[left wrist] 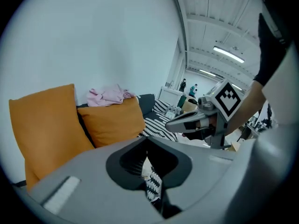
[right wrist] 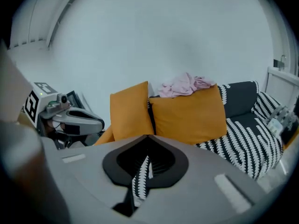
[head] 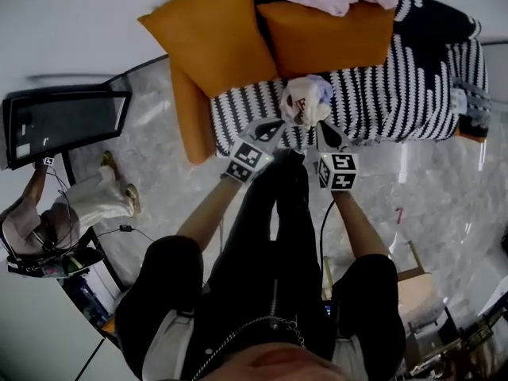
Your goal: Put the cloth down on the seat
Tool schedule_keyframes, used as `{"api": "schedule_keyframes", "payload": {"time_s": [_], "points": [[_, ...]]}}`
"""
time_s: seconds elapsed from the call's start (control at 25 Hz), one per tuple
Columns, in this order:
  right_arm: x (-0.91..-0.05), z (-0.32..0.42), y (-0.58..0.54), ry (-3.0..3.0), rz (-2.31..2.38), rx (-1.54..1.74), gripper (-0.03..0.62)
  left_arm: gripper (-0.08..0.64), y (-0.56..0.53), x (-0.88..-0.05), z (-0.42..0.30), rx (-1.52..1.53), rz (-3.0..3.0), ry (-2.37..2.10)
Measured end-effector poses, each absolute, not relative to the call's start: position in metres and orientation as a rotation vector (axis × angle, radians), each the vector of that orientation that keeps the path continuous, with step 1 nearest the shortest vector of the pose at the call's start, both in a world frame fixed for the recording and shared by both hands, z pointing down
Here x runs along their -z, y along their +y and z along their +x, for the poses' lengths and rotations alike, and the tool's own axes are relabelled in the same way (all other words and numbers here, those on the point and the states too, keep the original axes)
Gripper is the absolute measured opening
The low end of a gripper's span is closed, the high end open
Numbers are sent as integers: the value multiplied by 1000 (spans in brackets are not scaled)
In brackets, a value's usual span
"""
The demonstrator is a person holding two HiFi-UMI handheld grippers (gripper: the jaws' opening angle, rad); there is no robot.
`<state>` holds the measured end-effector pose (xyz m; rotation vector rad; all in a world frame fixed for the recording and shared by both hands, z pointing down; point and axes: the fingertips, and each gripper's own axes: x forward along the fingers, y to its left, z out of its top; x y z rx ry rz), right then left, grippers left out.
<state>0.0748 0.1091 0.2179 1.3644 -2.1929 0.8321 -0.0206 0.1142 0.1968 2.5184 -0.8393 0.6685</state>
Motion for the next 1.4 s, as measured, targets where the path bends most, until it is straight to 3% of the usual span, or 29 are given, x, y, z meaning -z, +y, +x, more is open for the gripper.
{"api": "schedule_keyframes", "payload": {"time_s": [0.56, 1.4], "points": [[-29, 26, 94, -2393, 1244, -527, 2, 9, 96, -42, -31, -565, 2636, -919], [70, 19, 88, -2517, 1239, -375, 2, 9, 97, 36, -20, -490, 2764, -938]]}}
